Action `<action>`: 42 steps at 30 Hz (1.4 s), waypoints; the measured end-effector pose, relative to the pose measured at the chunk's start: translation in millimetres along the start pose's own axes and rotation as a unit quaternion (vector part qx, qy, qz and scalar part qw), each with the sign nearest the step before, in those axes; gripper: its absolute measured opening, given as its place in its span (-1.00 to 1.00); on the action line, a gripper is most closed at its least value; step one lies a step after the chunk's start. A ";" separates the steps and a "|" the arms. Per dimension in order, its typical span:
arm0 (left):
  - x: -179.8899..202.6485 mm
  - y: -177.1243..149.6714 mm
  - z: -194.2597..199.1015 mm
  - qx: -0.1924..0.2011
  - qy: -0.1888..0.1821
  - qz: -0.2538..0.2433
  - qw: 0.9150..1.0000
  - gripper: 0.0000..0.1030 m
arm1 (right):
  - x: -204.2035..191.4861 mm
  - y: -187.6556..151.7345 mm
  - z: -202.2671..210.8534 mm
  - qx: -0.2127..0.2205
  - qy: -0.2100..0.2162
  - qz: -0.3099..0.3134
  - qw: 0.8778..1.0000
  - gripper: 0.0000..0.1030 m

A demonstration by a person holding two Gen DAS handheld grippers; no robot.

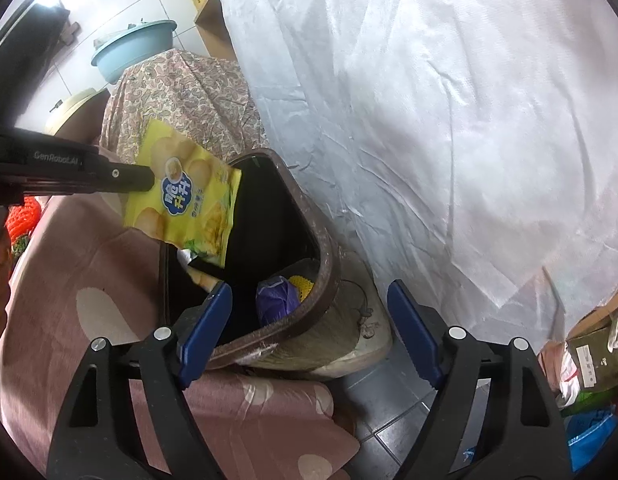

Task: Collect trash
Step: 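Open the left gripper over the bin to drop the yellow chip bag, then move both tools back over the table toward the remaining trash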

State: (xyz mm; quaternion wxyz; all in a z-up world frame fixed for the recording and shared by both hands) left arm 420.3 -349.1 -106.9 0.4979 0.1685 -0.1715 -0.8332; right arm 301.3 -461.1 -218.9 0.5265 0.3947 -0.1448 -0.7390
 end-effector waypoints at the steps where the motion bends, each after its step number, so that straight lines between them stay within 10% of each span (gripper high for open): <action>1: 0.6 -0.4 0.4 0.002 0.001 -0.001 1.000 -0.62 | -1.2 -1.0 0.6 0.000 0.001 0.001 1.000 0.56; 4: 0.0 -1.9 6.5 0.019 0.008 0.002 1.000 0.19 | -7.2 -4.7 4.4 0.003 0.001 0.007 1.000 0.58; 21: -41.5 -66.6 89.8 0.124 -0.002 0.012 0.992 0.60 | -52.8 -7.5 34.0 0.009 0.042 0.046 0.998 0.68; 42: -208.4 -211.5 185.2 0.186 0.074 0.095 0.975 0.89 | -261.3 -3.6 55.9 -0.040 0.211 0.193 0.957 0.82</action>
Point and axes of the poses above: each gripper's, at about its wrist camera, not at the fingertips, and z roughly against the way its jaws point, x to its right, y to its top, the point moved 1 cm from there along -z, roughly the way its jaws point, and after that the axes turned 8 degrees about y, right-handed, at the moved point
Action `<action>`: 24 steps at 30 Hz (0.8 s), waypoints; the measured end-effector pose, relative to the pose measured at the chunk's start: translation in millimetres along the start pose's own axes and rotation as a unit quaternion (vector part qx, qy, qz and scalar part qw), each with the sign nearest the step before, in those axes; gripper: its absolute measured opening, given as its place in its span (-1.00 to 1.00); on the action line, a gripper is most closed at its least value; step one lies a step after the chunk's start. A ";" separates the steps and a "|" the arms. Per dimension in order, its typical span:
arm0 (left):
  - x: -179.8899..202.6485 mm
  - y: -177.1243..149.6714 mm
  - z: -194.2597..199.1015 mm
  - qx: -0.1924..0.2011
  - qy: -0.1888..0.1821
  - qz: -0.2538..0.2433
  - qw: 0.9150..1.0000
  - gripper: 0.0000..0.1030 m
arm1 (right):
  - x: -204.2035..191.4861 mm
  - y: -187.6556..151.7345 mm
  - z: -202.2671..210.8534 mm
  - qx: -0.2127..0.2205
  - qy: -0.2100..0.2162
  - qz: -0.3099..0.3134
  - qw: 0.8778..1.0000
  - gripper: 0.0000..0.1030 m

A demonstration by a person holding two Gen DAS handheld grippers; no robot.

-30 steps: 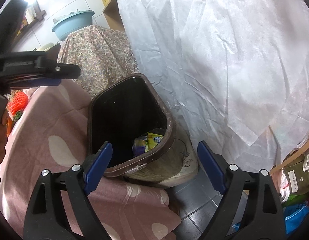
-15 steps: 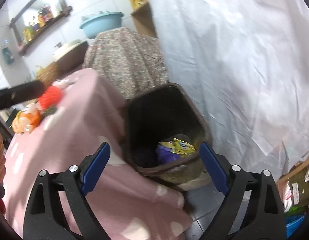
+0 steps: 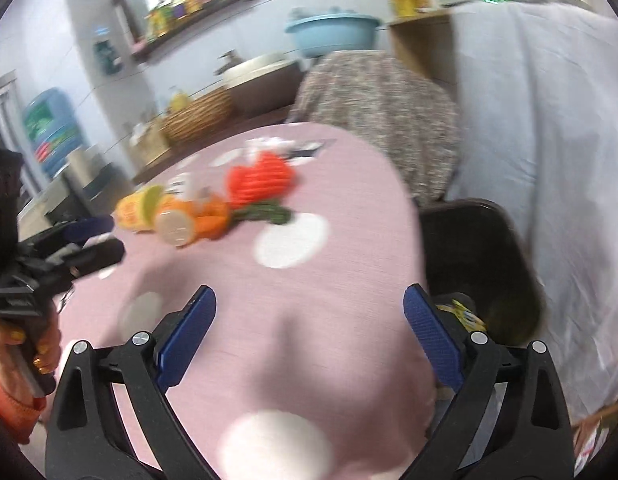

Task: Collect trash
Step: 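Move both tools back over the table toward the remaining trash, then grasp the white juice bottle with the right gripper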

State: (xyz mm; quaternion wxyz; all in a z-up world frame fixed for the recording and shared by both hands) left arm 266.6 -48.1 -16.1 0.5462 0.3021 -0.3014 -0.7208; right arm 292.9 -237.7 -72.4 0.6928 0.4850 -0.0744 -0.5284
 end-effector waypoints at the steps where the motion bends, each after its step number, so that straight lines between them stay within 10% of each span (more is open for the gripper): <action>1: -12.1 -5.3 2.5 0.002 0.007 -0.002 1.000 0.89 | -9.1 3.3 -4.3 -0.005 0.010 0.009 1.000 0.82; 13: -110.1 -55.2 20.1 0.011 0.061 -0.022 0.998 0.89 | -121.4 63.2 -89.6 -0.106 0.093 0.111 0.984 0.82; 24: -139.4 -73.2 16.3 0.006 0.076 -0.040 0.996 0.89 | -153.6 88.6 -184.2 -0.198 -0.012 0.210 0.957 0.82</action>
Point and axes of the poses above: each gripper's, at about its wrist camera, not at the fingertips, and z roughly against the way its jaws point, x to its right, y to its top, the point moved 1 cm from there along -z, roughly the way its jaws point, and after that the axes turned 8 degrees about y, right-handed, at the moved point
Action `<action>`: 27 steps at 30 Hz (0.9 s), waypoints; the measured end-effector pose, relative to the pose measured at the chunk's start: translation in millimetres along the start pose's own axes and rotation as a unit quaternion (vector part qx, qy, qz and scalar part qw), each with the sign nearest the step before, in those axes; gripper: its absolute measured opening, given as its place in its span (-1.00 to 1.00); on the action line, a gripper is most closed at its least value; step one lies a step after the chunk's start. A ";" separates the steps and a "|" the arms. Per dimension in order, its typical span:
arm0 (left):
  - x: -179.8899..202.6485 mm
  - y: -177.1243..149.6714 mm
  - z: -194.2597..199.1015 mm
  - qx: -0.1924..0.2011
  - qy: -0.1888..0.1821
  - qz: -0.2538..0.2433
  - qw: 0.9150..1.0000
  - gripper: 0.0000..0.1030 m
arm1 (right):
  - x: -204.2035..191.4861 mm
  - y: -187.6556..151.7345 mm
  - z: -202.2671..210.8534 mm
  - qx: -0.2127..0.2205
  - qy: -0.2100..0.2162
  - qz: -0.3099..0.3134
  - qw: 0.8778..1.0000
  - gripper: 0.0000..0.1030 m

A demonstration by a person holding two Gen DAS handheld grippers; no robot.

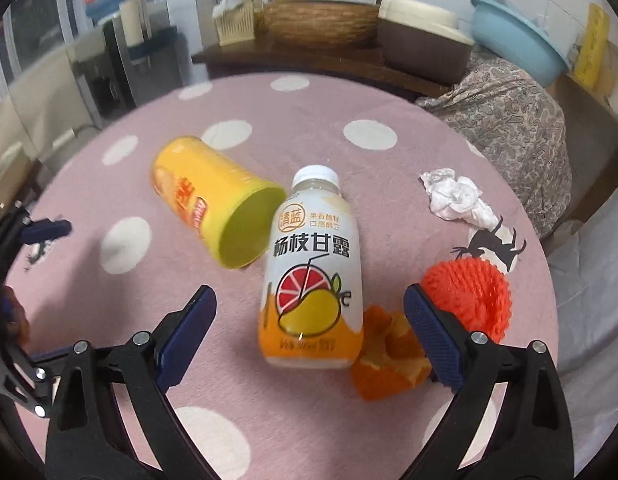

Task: Collect trash
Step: 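Grasp the white juice bottle with the right gripper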

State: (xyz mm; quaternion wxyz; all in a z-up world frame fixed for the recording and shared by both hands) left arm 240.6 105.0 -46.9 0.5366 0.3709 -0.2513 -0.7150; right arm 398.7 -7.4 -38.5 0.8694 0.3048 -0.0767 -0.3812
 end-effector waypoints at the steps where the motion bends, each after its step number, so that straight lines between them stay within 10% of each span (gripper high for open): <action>1: -1.7 0.0 -1.6 0.000 0.001 -0.003 1.000 0.89 | 2.0 3.3 -4.7 -0.009 -0.002 0.003 1.000 0.82; 9: -6.6 8.2 -11.7 0.003 0.011 -0.080 0.997 0.89 | 3.4 26.3 -47.9 -0.084 -0.006 0.010 0.996 0.78; 15: -13.4 21.1 -17.3 0.002 0.009 -0.142 0.990 0.89 | 6.3 29.0 -69.3 -0.123 0.001 0.008 0.992 0.38; 27: 10.0 58.0 -38.9 -0.025 0.005 -0.382 0.924 0.89 | 13.5 34.1 -57.5 -0.108 0.028 -0.002 0.994 0.20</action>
Point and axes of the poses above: each gripper's, at about its wrist camera, not at the fingertips, and z roughly against the way its jaws point, x to its right, y to its top, the point moved 1 cm from there along -z, roughly the way its jaws point, and after that the axes turned 8 degrees about y, right-handed, at the moved point
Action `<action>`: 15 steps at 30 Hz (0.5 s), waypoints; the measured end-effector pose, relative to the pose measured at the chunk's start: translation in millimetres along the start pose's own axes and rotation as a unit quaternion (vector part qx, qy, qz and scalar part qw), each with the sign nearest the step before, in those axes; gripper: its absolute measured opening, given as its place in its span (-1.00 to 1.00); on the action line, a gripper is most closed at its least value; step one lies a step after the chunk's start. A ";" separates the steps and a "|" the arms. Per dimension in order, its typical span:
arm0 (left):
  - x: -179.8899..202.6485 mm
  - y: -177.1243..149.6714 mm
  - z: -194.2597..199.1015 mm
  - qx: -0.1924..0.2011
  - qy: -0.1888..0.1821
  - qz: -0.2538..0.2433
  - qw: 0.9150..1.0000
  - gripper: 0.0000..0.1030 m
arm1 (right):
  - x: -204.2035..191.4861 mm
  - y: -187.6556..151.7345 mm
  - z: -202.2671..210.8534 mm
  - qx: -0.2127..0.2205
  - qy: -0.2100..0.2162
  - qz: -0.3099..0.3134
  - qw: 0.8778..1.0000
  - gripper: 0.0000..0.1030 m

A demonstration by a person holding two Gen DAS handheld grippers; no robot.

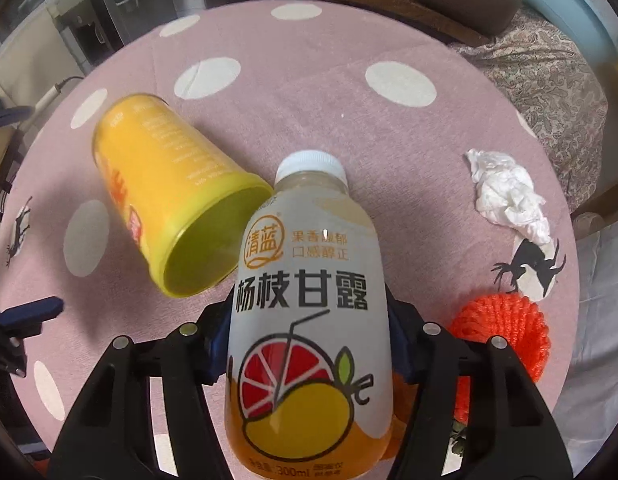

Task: Collect trash
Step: 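Grasp the white juice bottle with the right gripper, then grasp the yellow Lay's can with the left gripper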

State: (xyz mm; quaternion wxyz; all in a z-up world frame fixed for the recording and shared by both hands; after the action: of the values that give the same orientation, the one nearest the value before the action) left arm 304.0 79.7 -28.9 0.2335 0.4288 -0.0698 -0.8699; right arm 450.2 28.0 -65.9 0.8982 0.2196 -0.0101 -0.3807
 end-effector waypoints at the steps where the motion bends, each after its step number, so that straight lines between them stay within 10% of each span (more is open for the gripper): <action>1: -0.1 3.5 -2.5 -0.003 -0.006 -0.013 1.000 0.89 | 1.2 -1.0 7.3 0.009 0.003 -0.002 1.000 0.20; 15: 7.3 32.5 -68.4 -0.089 -0.078 -0.131 0.984 0.75 | 34.4 -56.2 87.1 0.113 0.033 -0.062 0.991 0.20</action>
State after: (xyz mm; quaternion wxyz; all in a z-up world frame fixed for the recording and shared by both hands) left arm 364.6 53.0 -66.2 0.1484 0.3428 0.0473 -0.9264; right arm 420.3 -63.9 -14.9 0.8422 0.3326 -0.0100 -0.4242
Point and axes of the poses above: each gripper's, at about its wrist camera, not at the fingertips, and z roughly against the way its jaws point, x to its right, y to its top, the point moved 1 cm from there along -z, roughly the way its jaws point, and after that the axes turned 8 degrees about y, right-handed, at the moved point
